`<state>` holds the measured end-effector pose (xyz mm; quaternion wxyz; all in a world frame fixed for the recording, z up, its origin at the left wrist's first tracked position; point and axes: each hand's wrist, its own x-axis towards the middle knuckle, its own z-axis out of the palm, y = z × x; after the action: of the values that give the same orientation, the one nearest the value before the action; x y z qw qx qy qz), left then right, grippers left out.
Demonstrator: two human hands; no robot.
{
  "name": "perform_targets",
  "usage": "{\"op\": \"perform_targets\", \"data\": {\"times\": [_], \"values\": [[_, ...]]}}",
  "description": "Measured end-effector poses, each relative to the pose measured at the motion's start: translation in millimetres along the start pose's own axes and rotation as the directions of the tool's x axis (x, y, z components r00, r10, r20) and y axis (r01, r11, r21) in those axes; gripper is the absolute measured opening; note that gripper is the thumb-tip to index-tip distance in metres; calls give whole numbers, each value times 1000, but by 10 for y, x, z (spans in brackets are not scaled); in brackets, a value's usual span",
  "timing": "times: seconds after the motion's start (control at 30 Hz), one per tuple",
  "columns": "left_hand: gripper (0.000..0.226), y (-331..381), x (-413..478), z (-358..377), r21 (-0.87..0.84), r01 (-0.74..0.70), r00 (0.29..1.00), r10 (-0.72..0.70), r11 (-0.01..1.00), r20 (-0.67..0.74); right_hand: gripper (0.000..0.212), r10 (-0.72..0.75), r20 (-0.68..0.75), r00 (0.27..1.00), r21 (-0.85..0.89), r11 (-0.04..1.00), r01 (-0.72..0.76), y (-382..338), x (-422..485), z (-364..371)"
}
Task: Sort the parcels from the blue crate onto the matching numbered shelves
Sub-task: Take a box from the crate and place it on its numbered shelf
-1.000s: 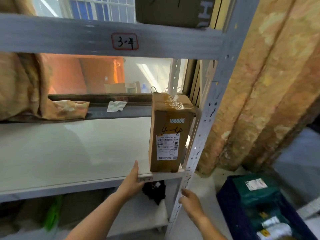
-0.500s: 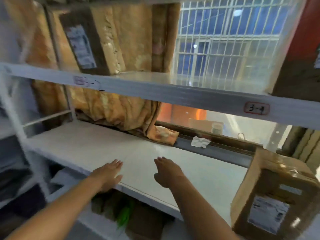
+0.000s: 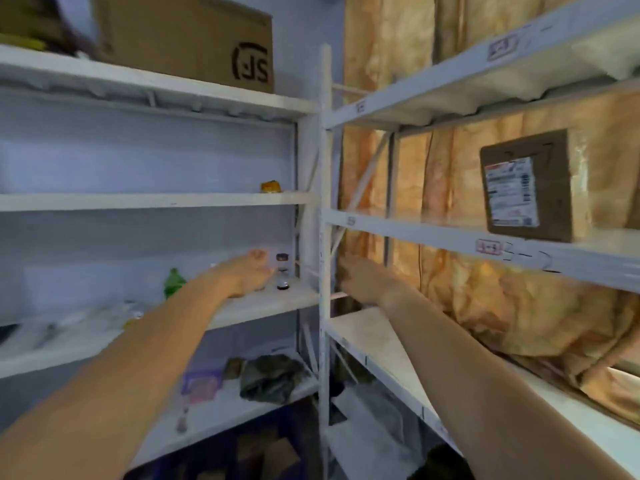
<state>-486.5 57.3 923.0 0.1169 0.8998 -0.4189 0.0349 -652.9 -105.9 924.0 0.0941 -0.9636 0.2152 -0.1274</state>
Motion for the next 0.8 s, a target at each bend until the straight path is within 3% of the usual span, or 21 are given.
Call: {"op": "perform_targets", "data": {"times": [0.23,0.33,0.53,0.8], "values": [[63,-1134,11,125,177,96,994,-103,980,30,55,-79,55,995,-26,996,80,-693,604,589],[61,-1499,44,293,172,121,987,-137,978,80,59,-123,105,987,-58,990,129,-829,888,955],[62,-2187,162,1078,282,174,944,-241,944,227,66,-157,242,958,-109,976,188,-709,1465,1774],[64,-3024,908,1911,268,267,875,-350,926,334,73,-168,472,865,-127,958,255,-312,2586,3204]]}}
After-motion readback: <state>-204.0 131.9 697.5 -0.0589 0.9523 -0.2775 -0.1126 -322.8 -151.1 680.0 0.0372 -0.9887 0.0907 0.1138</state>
